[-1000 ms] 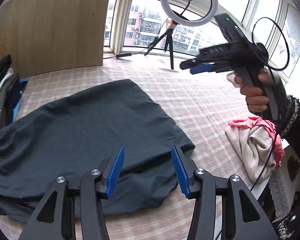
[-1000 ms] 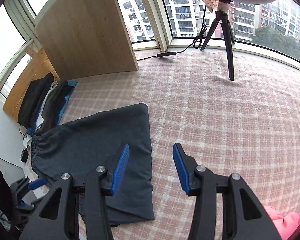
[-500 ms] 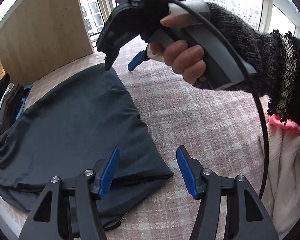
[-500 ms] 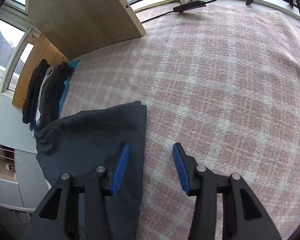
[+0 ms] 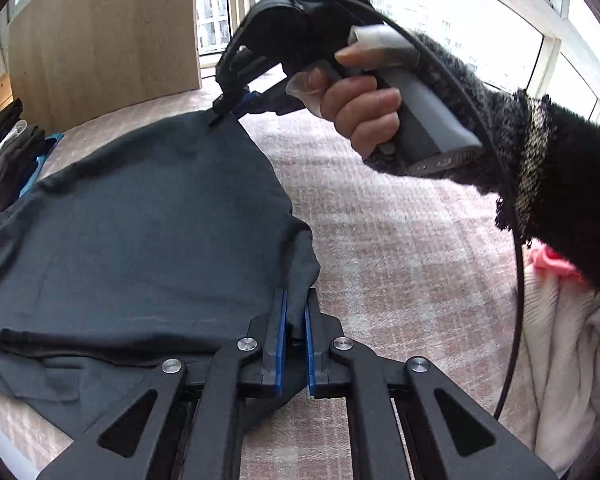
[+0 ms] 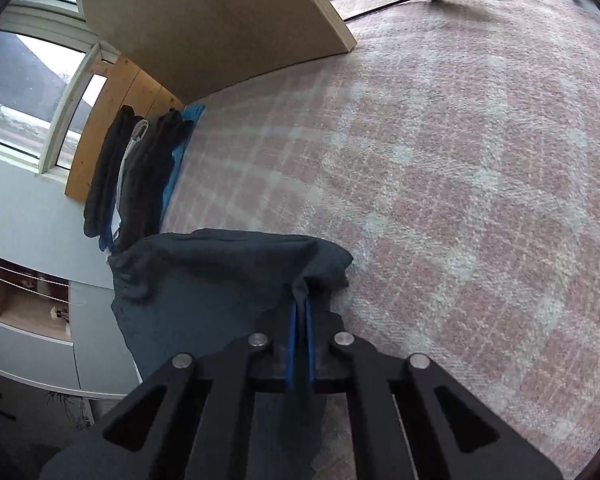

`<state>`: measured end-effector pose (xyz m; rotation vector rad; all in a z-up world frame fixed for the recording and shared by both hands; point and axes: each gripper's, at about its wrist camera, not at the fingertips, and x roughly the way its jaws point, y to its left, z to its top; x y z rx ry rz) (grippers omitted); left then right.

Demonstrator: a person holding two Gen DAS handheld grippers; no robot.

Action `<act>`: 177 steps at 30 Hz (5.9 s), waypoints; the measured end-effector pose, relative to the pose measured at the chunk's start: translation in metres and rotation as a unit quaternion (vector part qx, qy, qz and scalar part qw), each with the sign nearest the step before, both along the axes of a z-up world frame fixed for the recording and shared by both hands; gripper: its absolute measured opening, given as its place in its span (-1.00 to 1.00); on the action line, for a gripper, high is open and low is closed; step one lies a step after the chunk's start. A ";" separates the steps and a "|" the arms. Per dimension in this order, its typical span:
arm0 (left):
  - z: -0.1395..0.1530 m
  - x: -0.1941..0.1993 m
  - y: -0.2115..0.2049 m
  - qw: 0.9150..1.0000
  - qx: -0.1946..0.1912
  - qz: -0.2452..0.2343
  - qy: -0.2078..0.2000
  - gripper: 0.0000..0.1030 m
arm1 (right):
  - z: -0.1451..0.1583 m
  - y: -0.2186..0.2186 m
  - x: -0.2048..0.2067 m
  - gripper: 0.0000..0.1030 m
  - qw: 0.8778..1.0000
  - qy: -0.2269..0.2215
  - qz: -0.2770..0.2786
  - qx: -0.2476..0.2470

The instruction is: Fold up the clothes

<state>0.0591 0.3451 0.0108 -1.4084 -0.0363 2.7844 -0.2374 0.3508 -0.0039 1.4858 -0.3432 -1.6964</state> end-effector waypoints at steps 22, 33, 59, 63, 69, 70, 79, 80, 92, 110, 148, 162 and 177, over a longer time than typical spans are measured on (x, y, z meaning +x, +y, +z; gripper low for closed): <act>0.086 0.020 0.034 0.961 0.251 -0.092 0.067 -0.88 | 0.103 0.144 0.025 -0.95 0.983 0.042 -0.175 0.030; 0.104 0.109 -0.165 0.950 0.290 0.027 0.111 -0.88 | 0.177 -0.013 0.091 -0.95 0.985 0.121 -0.118 0.018; 0.027 0.143 -0.375 0.964 0.233 0.123 0.028 -0.91 | 0.140 -0.268 0.149 -0.21 0.987 0.135 -0.021 0.086; 0.062 0.114 -0.364 0.978 0.192 0.053 0.064 -0.91 | 0.178 -0.187 0.164 -0.10 0.980 0.168 -0.098 0.044; 0.057 0.033 -0.331 0.985 0.161 -0.041 0.041 -0.85 | 0.144 -0.078 0.195 -0.10 0.973 0.126 -0.189 0.050; 0.049 0.021 -0.329 0.987 0.152 -0.038 0.029 -0.84 | 0.129 -0.069 0.199 -0.10 0.973 0.107 -0.199 0.051; 0.027 0.004 -0.362 0.987 0.155 0.031 -0.015 -0.86 | 0.074 -0.041 0.246 -0.12 0.974 0.115 -0.127 0.148; 0.035 0.012 -0.368 0.986 0.162 0.042 -0.007 -0.60 | 0.079 -0.029 0.244 0.02 0.974 0.121 -0.140 0.134; 0.003 0.003 -0.360 0.971 0.197 0.117 -0.075 0.29 | 0.056 -0.026 0.166 0.40 0.985 0.086 -0.122 0.082; -0.028 -0.027 -0.349 0.971 0.170 0.106 -0.127 0.37 | 0.050 -0.064 0.163 0.56 0.975 0.150 -0.070 0.150; 0.004 0.029 -0.366 0.906 0.377 0.179 0.063 -0.77 | 0.226 -0.161 0.195 -0.79 0.971 0.232 0.063 -0.019; 0.164 0.101 -0.499 0.904 0.274 0.226 0.237 -0.77 | 0.352 -0.277 0.234 -0.79 0.921 0.350 0.140 -0.101; 0.241 0.002 -0.645 0.954 0.089 0.190 0.215 -0.74 | 0.344 -0.418 0.150 -0.79 0.930 0.339 0.045 -0.134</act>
